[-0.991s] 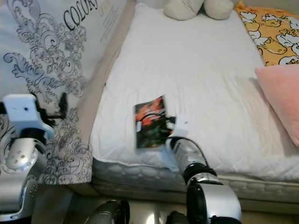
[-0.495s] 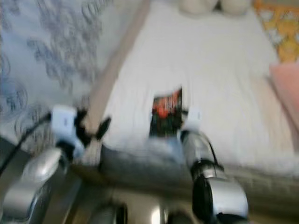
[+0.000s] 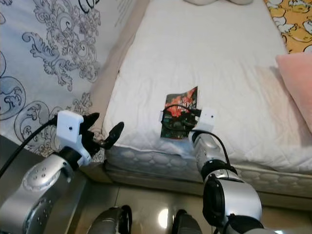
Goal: Clean up the room
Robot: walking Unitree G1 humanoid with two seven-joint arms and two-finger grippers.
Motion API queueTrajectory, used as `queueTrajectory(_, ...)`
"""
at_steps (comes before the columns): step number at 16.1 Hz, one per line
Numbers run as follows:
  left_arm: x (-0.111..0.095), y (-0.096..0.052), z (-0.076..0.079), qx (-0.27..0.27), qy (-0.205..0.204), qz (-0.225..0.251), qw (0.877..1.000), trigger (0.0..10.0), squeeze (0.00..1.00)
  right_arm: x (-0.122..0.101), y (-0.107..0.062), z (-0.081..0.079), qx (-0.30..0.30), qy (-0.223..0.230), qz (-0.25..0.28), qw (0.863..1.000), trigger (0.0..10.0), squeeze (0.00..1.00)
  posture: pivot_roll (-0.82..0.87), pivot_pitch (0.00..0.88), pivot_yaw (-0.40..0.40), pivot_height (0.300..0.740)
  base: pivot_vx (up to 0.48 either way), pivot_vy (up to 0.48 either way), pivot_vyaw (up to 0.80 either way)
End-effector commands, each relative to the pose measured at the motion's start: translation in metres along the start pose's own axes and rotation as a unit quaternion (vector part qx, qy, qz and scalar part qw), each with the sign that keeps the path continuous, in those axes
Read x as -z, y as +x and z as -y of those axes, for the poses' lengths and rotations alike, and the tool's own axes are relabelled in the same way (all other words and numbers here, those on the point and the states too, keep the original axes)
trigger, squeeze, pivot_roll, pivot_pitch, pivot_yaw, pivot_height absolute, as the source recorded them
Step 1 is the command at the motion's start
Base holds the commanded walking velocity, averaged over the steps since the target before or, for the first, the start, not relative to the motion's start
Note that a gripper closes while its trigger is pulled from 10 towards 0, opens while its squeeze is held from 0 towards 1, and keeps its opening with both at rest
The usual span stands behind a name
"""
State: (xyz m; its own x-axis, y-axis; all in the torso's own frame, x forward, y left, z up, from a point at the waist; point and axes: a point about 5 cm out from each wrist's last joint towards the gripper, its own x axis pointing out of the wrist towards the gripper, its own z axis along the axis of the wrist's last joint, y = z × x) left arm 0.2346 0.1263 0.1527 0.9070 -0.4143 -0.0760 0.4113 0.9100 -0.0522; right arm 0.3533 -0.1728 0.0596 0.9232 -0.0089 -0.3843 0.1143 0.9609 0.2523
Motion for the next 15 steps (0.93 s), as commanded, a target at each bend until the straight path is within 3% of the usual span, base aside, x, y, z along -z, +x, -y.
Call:
queueTrajectory(1, -0.003, -0.001, 0.002, -0.015, -0.003, 0.014, 1.000, 10.0, 0.00, -0.012, 0.002, -0.003, 0.000, -0.029, 0.024, 0.999, 10.0, 0.00, 0.15, 0.148, 0.049, 0.736, 0.000, 0.000, 0.00)
queueTrajectory(2, -0.003, 0.000, -0.002, -0.051, -0.020, 0.031, 0.998, 10.0, 0.00, -0.017, 0.002, -0.005, -0.005, -0.062, 0.040, 0.997, 10.0, 0.00, 0.14, 0.139, 0.049, 0.736, 0.000, 0.000, 0.00)
queueTrajectory(4, -0.006, 0.005, 0.005, -0.067, -0.014, 0.050, 0.996, 10.0, 0.00, -0.019, 0.002, -0.006, -0.006, -0.055, 0.045, 0.997, 10.0, 0.00, 0.11, 0.128, 0.049, 0.736, 0.450, 0.000, 0.00)
queueTrajectory(9, -0.010, 0.009, 0.015, -0.050, -0.007, 0.062, 0.997, 10.0, 0.00, -0.024, 0.003, -0.008, 0.000, -0.044, 0.052, 0.998, 10.0, 0.00, 0.11, 0.132, 0.055, 0.736, 0.480, 0.000, 0.00)
queueTrajectory(13, -0.010, 0.006, 0.015, -0.060, -0.003, 0.057, 0.997, 10.0, 0.00, -0.020, 0.003, -0.008, 0.000, -0.028, 0.039, 0.999, 10.0, 0.00, 0.13, 0.151, 0.057, 0.736, 0.480, 0.000, 0.00)
queueTrajectory(15, -0.009, 0.005, 0.013, -0.087, 0.009, 0.055, 0.995, 10.0, 0.00, -0.008, 0.003, -0.018, -0.038, -0.026, 0.002, 0.999, 10.0, 0.00, 0.14, 0.159, 0.056, 0.736, 0.480, 0.000, 0.00)
